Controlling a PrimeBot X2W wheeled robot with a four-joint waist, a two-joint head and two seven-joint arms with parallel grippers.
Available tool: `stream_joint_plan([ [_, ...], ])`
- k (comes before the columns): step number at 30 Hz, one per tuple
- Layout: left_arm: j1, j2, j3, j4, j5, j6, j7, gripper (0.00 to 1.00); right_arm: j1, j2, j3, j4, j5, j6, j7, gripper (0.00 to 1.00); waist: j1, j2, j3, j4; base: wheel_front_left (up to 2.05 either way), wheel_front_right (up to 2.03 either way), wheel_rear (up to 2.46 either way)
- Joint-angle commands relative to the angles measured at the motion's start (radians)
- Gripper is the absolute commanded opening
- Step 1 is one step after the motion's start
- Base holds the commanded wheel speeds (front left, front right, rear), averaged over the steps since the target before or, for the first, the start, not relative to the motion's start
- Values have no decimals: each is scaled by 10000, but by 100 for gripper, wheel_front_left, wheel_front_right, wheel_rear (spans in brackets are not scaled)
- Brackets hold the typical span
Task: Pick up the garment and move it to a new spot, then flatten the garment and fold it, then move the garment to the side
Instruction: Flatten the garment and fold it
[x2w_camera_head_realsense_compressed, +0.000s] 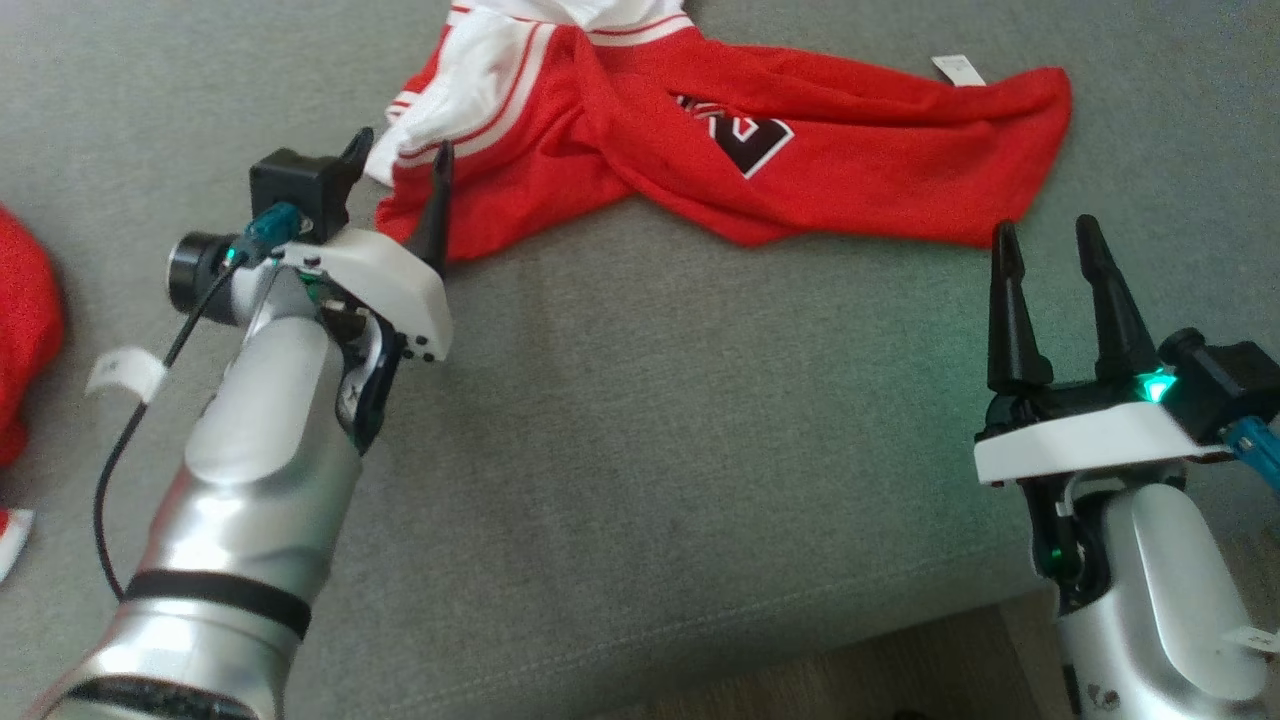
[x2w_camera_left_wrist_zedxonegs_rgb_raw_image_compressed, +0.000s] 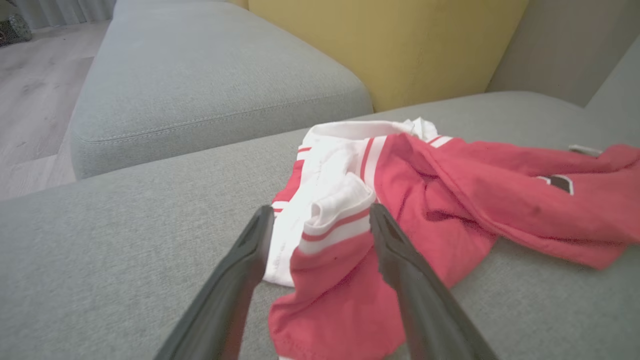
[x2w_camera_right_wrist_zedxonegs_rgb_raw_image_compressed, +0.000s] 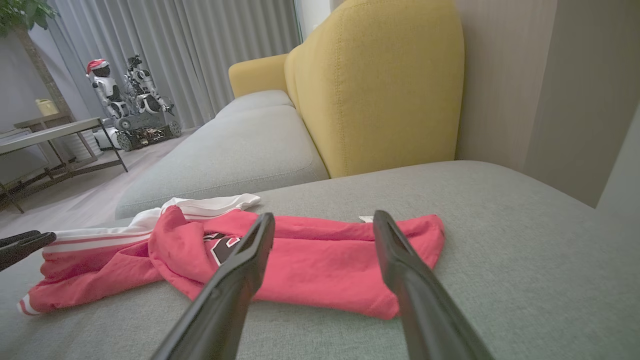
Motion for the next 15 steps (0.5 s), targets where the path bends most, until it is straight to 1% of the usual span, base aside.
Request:
stream_joint_plan([
  [1,-501,336,168,-59,137,45,-1,100,-57,38,248,-328,102,75,-73,100,-1,0,144,-159,0,0,0],
  [7,-1324,501,-331,1090,639,-46,-75,100,-149,38,265,-171,233,75,-237,100,-1,0,318,-358,0,0,0],
  [8,-1436,508,-353,1198,668,-32,-148,40,-167,38,273,-143,251,75,-263,100,-1,0,334,-375,0,0,0],
  [9,-1546,527,-382,1254,716,-10,-241,0,-184,39,276,-113,277,75,-289,100,-1,0,349,-389,0,0,0],
  [12,-1758,603,-443,1170,866,99,-488,0,-210,39,223,30,320,75,-369,100,-1,0,307,-338,0,0,0],
  [15,-1711,798,-667,656,1172,69,-576,0,-209,39,134,271,296,75,-401,100,-1,0,132,-151,0,0,0],
])
